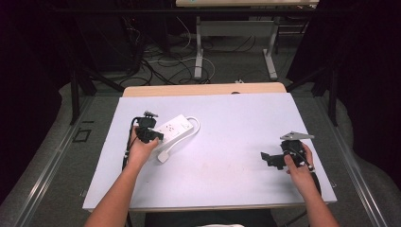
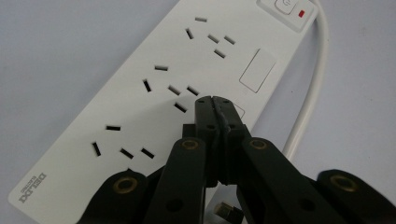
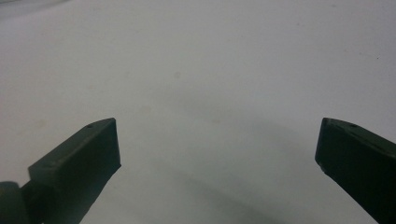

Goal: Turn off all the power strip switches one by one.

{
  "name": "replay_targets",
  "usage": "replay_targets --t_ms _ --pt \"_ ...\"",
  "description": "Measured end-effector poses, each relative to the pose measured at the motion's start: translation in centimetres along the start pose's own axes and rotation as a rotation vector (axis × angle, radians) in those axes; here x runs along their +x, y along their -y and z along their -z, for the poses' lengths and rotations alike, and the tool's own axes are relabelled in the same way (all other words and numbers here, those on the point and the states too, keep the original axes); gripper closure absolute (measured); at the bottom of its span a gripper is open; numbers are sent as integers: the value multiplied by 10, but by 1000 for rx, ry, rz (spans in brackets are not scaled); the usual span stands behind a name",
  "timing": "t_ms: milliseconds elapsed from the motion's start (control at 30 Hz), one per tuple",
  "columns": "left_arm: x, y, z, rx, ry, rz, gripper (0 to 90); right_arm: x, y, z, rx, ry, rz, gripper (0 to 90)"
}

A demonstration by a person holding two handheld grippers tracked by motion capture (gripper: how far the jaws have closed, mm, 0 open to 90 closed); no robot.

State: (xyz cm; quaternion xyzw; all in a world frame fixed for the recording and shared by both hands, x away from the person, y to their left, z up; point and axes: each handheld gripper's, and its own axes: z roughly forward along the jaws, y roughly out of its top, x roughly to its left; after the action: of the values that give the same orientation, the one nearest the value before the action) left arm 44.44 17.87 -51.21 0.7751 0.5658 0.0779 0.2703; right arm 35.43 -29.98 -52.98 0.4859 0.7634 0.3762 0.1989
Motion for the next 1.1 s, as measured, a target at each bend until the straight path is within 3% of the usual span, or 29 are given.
replay_targets --t_ms 1100 --pt "3 4 -3 4 -2 5 900 1 0 -1 -1 -3 -9 0"
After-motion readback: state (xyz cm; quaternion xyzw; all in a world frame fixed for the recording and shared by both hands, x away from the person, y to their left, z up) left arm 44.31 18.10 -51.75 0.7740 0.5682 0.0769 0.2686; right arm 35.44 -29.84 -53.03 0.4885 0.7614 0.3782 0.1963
